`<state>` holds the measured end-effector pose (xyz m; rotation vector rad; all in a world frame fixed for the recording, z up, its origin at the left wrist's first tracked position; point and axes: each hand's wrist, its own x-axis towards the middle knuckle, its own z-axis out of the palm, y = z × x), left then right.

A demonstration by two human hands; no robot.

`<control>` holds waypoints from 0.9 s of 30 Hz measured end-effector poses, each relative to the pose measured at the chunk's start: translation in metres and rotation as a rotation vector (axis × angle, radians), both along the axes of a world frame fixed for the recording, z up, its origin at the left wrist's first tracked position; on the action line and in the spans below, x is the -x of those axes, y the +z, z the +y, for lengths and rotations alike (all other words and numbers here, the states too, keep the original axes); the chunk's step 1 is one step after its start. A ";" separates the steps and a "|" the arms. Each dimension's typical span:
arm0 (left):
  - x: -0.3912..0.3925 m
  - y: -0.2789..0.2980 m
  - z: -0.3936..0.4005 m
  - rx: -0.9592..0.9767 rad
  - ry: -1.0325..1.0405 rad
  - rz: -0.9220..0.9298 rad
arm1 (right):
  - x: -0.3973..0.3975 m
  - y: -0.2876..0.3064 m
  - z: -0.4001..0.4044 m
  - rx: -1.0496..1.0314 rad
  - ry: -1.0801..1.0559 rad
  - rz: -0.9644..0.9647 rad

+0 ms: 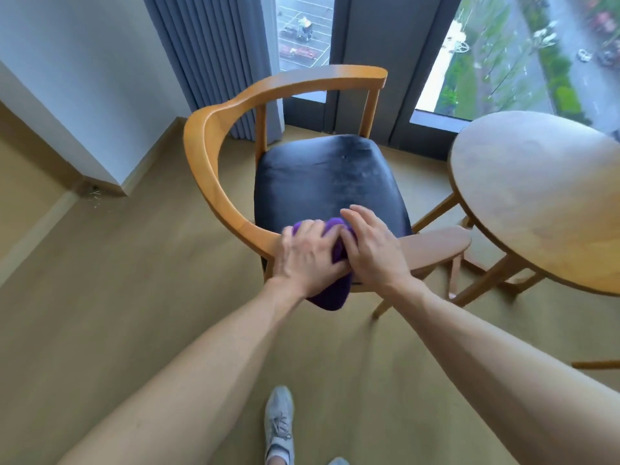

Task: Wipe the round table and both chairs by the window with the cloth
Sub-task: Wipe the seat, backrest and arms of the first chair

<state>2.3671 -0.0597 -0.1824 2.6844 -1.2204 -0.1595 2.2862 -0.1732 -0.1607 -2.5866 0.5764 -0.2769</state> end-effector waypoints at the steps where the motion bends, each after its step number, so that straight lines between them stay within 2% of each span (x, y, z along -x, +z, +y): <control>1: -0.013 -0.003 0.015 0.018 0.006 -0.070 | 0.006 -0.003 0.008 0.022 0.035 0.004; 4: -0.031 -0.005 0.047 0.047 0.121 -0.113 | 0.014 -0.005 0.032 0.028 0.101 -0.040; 8: -0.008 -0.007 0.026 0.121 0.312 -0.075 | 0.013 -0.002 0.046 -0.056 0.086 -0.130; 11: 0.026 -0.009 -0.004 0.089 0.289 -0.009 | 0.017 -0.002 0.043 -0.132 0.017 -0.194; 13: 0.032 -0.005 -0.016 0.191 0.209 0.102 | 0.019 -0.002 0.040 -0.241 -0.084 -0.265; 14: 0.025 0.001 -0.015 0.275 0.201 0.235 | 0.018 -0.001 0.040 -0.288 -0.127 -0.264; 16: 0.002 0.015 0.003 0.440 0.181 0.438 | 0.012 -0.001 0.043 -0.243 -0.167 -0.145; 17: -0.013 0.018 0.015 0.467 0.154 0.435 | 0.007 -0.004 0.046 -0.146 -0.179 -0.039; 20: -0.067 0.012 0.057 0.300 0.116 0.145 | -0.014 -0.013 0.063 0.125 -0.199 0.227; 23: -0.095 -0.007 0.084 0.089 0.007 0.006 | -0.036 -0.023 0.083 0.208 -0.237 0.256; 27: -0.098 -0.029 0.095 0.191 -0.051 -0.028 | -0.042 -0.029 0.089 0.245 -0.214 0.173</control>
